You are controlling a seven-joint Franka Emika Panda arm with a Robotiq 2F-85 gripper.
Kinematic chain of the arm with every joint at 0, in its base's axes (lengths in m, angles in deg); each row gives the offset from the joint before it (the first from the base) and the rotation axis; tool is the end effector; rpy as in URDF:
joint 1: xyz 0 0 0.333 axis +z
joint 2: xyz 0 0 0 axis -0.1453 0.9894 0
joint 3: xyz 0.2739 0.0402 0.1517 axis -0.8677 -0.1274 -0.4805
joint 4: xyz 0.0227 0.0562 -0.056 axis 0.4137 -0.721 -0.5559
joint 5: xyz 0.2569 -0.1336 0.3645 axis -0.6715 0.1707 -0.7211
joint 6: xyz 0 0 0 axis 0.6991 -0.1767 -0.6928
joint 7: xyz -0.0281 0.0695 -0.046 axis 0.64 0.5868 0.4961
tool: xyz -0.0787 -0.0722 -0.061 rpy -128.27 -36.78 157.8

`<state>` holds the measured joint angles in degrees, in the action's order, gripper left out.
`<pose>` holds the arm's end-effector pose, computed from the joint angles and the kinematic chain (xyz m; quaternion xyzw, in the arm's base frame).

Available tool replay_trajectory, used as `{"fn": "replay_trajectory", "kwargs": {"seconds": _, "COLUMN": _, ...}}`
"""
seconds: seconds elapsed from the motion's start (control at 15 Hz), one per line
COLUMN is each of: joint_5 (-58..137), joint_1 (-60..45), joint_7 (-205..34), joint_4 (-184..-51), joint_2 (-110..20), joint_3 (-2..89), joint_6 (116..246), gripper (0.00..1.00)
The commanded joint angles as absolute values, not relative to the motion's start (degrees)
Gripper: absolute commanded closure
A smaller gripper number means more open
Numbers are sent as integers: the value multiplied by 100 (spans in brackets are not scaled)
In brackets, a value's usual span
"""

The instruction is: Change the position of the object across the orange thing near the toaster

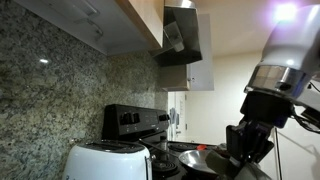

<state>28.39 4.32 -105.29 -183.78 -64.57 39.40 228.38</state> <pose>0.4525 0.0877 0.1975 -0.9587 0.1724 -0.2094 0.0856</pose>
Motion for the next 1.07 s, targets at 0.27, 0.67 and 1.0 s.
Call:
{"fn": "replay_trajectory", "kwargs": {"seconds": 0.27, "joint_5": 2299, "joint_1": 856, "joint_7": -8698, "joint_4": -18415, "joint_2": -7430, "joint_3": 4494, "joint_6": 22285, "gripper": 97}}
{"fn": "replay_trajectory", "kwargs": {"seconds": 0.67, "joint_5": 1877, "joint_1": 651, "joint_7": -7680, "joint_4": -18414, "joint_2": -7919, "joint_3": 4724, "joint_6": 21777, "gripper": 97}}
{"fn": "replay_trajectory", "kwargs": {"seconds": 1.0, "joint_5": 2612, "joint_1": 11, "joint_7": -8274, "joint_4": -18375, "joint_2": -7568, "joint_3": 4098, "joint_6": 21179, "gripper": 97}}
